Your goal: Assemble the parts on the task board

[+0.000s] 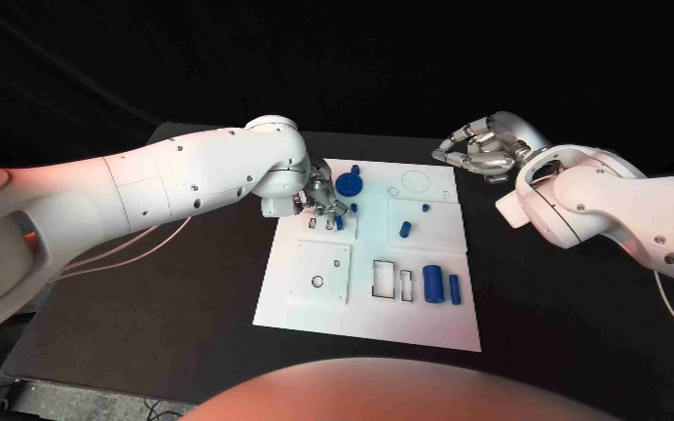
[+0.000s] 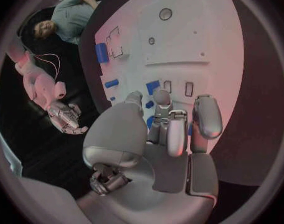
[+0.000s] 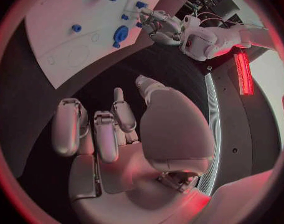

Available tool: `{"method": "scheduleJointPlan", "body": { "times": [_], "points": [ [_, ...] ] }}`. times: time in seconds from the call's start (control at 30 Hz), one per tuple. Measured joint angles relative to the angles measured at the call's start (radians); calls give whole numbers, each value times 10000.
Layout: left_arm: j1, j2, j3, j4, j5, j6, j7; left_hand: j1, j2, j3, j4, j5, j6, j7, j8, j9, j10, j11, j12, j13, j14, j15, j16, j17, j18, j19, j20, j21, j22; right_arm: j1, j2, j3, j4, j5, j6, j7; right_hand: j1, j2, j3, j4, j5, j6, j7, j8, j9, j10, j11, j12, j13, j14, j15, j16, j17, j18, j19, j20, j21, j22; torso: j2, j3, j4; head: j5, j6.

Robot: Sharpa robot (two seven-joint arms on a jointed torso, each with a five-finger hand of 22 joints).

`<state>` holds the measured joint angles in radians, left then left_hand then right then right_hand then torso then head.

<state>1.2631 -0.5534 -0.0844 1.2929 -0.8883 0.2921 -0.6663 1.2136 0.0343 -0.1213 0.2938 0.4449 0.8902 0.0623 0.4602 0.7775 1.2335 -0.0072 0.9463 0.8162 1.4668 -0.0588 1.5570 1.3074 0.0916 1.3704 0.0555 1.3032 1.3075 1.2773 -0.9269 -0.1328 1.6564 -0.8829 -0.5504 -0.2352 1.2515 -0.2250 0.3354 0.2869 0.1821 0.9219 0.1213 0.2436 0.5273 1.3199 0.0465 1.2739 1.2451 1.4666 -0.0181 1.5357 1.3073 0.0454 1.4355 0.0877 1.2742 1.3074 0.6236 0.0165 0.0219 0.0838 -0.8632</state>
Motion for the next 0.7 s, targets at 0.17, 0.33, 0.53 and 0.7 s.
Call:
{"method": "scheduleJointPlan", "body": {
  "times": [0.17, 0.33, 0.53, 0.7],
  "points": [
    [0, 16, -6, -48, 5, 62, -4, 0, 0, 0, 0, 0, 0, 0, 0, 13, 0, 0, 0, 19, 0, 0, 0, 0, 0, 0, 0, 0, -1, -9, 3, 0, -9, 1, 11, -2, 0, 0, 0, 0, 0, 0, 0, 0, 0, 0, 0, 0, 0, 0, 0, 0, 0, 1, 0, 0, 0, 0, -4, 3, 1, 3, -16],
    [-3, 29, -18, -93, 16, 126, -15, 99, 0, 2, -2, 0, 0, 0, 0, 48, -1, 0, 35, 37, 0, 0, 0, 0, 1, 0, 0, 0, -1, -23, 8, 0, -16, 1, 21, -5, 0, 0, 0, 0, 0, 0, 0, 0, 0, 0, 0, 0, 0, 0, 0, 0, 0, 0, 0, 0, 0, -1, -5, 6, 4, 9, -29],
    [-8, 59, -29, -118, 30, 184, -24, 181, 32, 46, -39, 45, -1, 0, 0, 74, -1, 0, 35, 37, 0, 0, -1, -1, 1, 0, 0, 0, -1, -33, 15, 0, -21, 2, 29, -6, 0, 0, 0, 0, 0, 0, 0, 0, 16, 0, 0, 0, 0, 0, 0, 0, 0, 0, 1, 0, 0, -1, -5, 6, 3, 18, -36],
    [-13, 88, -36, -143, 41, 227, -27, 199, 14, 72, -13, 45, -1, 1, 0, 85, -1, 1, 35, 42, 0, 0, -2, 0, 0, 0, 0, 0, -1, -39, 15, 0, -24, 2, 35, -7, 0, 0, 0, 0, 0, 0, 0, 0, 15, 0, 0, 0, 1, 0, 0, 0, 0, 1, 1, 1, 0, 1, 1, 7, -3, 27, -58]
  ]
}}
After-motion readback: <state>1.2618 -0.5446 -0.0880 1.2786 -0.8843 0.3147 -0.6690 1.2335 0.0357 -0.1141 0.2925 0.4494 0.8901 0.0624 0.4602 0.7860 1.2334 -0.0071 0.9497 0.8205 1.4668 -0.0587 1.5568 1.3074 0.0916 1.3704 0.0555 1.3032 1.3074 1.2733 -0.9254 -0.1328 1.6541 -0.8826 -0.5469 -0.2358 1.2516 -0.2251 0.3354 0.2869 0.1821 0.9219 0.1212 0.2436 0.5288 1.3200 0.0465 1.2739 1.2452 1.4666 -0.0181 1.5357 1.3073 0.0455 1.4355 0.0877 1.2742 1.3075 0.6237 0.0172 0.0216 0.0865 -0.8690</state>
